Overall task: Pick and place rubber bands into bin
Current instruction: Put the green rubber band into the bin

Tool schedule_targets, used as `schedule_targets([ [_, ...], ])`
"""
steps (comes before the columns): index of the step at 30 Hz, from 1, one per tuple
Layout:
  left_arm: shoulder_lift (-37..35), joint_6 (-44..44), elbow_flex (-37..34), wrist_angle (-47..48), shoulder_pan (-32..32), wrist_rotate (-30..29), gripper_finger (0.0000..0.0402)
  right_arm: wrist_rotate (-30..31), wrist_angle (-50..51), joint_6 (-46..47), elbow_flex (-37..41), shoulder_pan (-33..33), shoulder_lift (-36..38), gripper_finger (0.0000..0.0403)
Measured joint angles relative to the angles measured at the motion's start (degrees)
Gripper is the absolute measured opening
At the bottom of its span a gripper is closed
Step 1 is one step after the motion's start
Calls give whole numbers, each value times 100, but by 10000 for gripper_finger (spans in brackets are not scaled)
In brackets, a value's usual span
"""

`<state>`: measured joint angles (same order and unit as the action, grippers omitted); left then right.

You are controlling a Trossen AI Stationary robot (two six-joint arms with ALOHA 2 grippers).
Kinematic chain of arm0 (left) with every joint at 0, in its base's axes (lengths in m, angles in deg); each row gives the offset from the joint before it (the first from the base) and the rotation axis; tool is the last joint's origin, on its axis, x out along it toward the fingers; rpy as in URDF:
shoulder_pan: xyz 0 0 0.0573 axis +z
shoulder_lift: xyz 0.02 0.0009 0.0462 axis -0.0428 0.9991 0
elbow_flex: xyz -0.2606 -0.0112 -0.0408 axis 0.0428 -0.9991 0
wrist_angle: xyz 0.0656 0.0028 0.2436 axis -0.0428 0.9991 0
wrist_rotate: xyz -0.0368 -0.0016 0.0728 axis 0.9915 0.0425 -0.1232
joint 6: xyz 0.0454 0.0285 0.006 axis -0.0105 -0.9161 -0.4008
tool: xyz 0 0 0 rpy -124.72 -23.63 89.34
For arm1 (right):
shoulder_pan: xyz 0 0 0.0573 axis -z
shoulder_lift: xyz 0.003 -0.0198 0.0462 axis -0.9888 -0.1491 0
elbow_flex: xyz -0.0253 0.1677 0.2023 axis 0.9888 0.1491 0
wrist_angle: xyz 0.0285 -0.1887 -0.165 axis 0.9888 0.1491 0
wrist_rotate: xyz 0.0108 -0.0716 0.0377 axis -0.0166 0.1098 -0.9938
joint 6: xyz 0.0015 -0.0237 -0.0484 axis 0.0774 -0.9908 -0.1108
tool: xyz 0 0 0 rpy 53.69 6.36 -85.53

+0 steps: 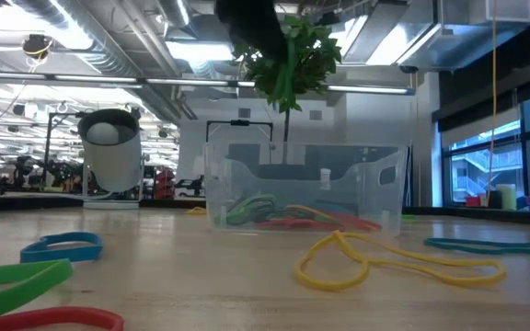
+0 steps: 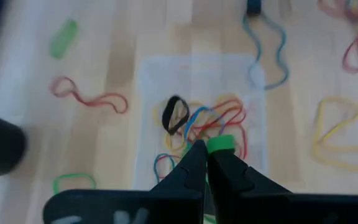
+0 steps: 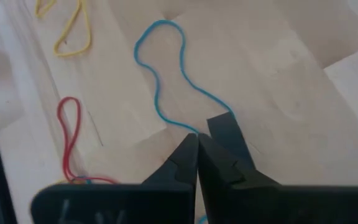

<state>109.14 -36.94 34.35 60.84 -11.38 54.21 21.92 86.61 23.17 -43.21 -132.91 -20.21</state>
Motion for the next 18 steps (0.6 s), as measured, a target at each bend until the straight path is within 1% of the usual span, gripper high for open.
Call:
schedule_targets([
  [3, 370, -131, -3, 11, 260, 469, 2, 0, -15, 0, -2, 0, 0, 16],
  [5, 645, -171, -3, 10, 354, 665, 2, 0, -54, 0, -2, 0, 0, 16],
  [7, 908, -123, -8, 36, 414, 697, 3, 0, -168, 0, -2, 0, 0, 16],
  [10, 1157, 186, -14, 146, 471, 707, 12, -1, -179, 0, -4, 0, 0, 16],
  [13, 1213, 343, -14, 253, 476, 724, 38, -2, -179, 0, -4, 0, 0, 16],
  [18, 1147, 598, -14, 332, 479, 748, 95, -2, -165, -37, -4, 0, 0, 16],
])
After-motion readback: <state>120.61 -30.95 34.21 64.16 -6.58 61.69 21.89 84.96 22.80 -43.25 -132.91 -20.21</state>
